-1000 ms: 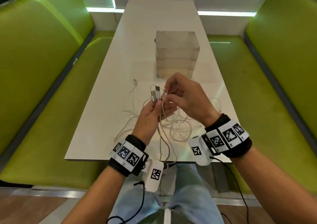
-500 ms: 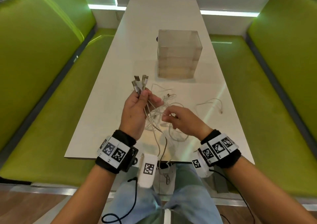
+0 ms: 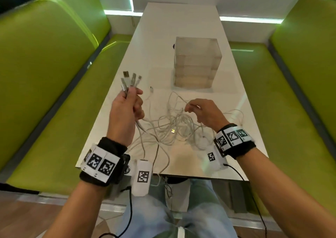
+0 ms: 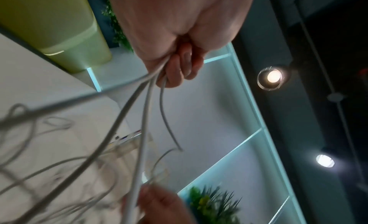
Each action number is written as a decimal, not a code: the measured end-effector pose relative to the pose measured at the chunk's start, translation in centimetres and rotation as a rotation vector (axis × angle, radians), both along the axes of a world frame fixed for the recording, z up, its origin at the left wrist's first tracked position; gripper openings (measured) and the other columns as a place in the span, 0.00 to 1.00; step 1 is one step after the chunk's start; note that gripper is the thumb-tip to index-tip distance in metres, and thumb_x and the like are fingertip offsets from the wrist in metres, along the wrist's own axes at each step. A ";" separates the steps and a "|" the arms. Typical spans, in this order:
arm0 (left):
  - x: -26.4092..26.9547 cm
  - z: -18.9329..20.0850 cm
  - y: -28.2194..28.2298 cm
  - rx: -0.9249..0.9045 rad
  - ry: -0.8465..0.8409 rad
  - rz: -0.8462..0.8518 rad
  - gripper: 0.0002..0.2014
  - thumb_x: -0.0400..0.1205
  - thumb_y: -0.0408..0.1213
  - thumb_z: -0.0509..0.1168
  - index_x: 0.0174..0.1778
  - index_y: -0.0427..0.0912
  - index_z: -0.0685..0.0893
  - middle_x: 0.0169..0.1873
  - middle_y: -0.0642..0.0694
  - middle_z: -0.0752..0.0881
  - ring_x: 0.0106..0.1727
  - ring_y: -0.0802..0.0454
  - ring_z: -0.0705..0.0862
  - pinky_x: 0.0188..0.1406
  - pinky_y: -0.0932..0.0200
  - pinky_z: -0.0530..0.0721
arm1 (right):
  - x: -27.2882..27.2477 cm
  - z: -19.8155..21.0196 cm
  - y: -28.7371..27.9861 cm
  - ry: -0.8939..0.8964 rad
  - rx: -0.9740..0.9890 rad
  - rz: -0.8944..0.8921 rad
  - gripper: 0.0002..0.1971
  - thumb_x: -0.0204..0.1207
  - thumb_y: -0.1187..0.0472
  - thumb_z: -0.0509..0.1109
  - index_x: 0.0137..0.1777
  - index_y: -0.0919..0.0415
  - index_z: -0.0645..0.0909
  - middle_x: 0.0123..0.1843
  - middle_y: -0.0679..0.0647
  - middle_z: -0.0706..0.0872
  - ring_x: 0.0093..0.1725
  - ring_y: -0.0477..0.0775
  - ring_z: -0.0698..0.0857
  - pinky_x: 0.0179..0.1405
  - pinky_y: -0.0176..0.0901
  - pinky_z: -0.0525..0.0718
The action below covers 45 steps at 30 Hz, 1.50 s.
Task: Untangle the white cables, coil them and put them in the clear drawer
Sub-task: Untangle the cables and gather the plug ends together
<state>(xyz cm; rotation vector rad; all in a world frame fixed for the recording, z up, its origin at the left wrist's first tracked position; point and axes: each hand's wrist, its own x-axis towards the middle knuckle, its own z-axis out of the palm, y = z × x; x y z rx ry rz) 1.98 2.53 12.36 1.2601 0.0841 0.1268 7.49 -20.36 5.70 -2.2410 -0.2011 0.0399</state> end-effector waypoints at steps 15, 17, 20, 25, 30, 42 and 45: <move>0.3 -3.8 -6.0 0.123 0.130 -0.166 0.13 0.84 0.37 0.63 0.55 0.29 0.83 0.19 0.58 0.69 0.22 0.59 0.62 0.23 0.64 0.64 | -2.2 1.6 1.4 -0.206 -0.124 0.308 0.10 0.80 0.63 0.65 0.41 0.64 0.85 0.37 0.48 0.84 0.38 0.49 0.83 0.43 0.54 0.82; 0.4 -3.7 -5.6 0.112 0.137 -0.232 0.12 0.84 0.39 0.62 0.52 0.33 0.85 0.20 0.56 0.72 0.23 0.58 0.63 0.24 0.64 0.62 | -2.3 1.5 1.6 -0.232 -0.132 0.325 0.10 0.80 0.63 0.63 0.42 0.63 0.86 0.38 0.48 0.84 0.38 0.51 0.83 0.41 0.57 0.82; 0.6 -3.5 -5.3 0.107 0.149 -0.275 0.11 0.85 0.41 0.60 0.42 0.39 0.81 0.24 0.46 0.70 0.23 0.58 0.66 0.26 0.62 0.61 | -2.0 1.4 2.1 -0.241 -0.144 0.338 0.12 0.81 0.60 0.62 0.48 0.64 0.87 0.38 0.53 0.84 0.36 0.52 0.80 0.38 0.51 0.80; -0.1 -2.6 -5.1 -0.041 0.091 -0.277 0.14 0.88 0.40 0.54 0.38 0.41 0.76 0.19 0.56 0.61 0.22 0.57 0.55 0.22 0.65 0.58 | -0.1 0.5 1.7 -0.161 -0.191 0.282 0.09 0.79 0.57 0.69 0.47 0.63 0.85 0.37 0.46 0.79 0.39 0.47 0.77 0.40 0.41 0.71; -0.5 -1.2 -3.4 -0.193 0.045 -0.191 0.14 0.88 0.40 0.52 0.37 0.42 0.74 0.19 0.56 0.61 0.21 0.59 0.57 0.20 0.66 0.58 | 1.3 -0.2 0.7 -0.029 0.045 0.124 0.05 0.79 0.65 0.67 0.49 0.61 0.85 0.45 0.57 0.85 0.29 0.36 0.79 0.31 0.32 0.77; -0.8 -0.2 -2.7 -0.269 -0.013 -0.132 0.15 0.89 0.42 0.50 0.37 0.42 0.73 0.19 0.56 0.62 0.20 0.61 0.58 0.19 0.67 0.60 | 2.2 0.0 1.2 -0.213 -0.338 0.021 0.03 0.76 0.60 0.67 0.47 0.58 0.79 0.43 0.52 0.85 0.42 0.54 0.79 0.39 0.46 0.75; -0.7 0.5 -2.1 -0.279 -0.067 -0.113 0.15 0.88 0.42 0.51 0.37 0.42 0.73 0.19 0.56 0.62 0.20 0.60 0.58 0.19 0.67 0.62 | 2.6 0.6 1.1 -0.052 -0.018 0.070 0.02 0.74 0.65 0.70 0.44 0.63 0.84 0.39 0.54 0.88 0.38 0.54 0.84 0.37 0.45 0.80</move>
